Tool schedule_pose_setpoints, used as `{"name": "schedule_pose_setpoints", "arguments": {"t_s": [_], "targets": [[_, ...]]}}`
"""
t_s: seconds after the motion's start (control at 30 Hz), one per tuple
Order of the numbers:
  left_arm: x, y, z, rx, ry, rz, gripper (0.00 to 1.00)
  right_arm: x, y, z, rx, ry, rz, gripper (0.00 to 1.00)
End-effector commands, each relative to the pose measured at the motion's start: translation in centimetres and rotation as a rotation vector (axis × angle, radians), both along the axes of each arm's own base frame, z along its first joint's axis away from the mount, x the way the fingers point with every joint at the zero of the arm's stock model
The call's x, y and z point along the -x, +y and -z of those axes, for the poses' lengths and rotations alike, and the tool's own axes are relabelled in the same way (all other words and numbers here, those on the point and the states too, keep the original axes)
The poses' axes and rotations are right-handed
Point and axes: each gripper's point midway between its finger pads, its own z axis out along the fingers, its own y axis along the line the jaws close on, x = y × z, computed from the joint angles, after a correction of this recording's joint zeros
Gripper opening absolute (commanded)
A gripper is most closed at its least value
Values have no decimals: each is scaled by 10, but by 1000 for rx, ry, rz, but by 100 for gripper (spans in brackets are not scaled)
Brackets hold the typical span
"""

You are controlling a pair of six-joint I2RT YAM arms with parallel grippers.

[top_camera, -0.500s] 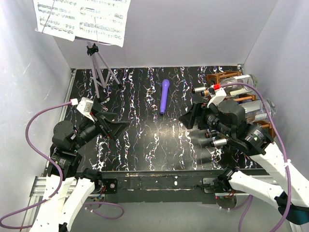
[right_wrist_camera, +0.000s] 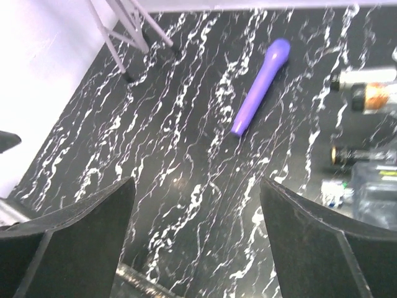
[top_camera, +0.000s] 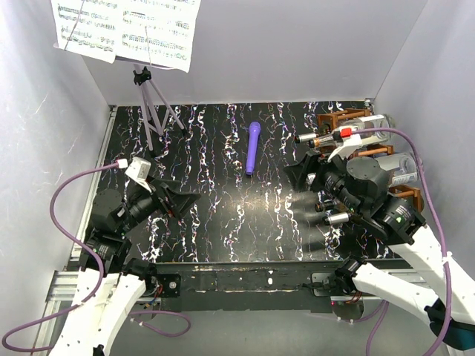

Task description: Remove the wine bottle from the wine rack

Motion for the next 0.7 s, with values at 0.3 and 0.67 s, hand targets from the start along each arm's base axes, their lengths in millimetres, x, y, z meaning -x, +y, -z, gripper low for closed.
{"name": "schedule_pose_setpoints", "arguments": {"t_s": [0.3, 0.67], "targets": [[-4, 7, 25, -56, -9, -35, 98, -105, -39, -67, 899, -581, 121, 87], [-2, 10, 24, -52, -18, -50, 98, -139, -61, 8, 1442, -342, -319, 82]]}}
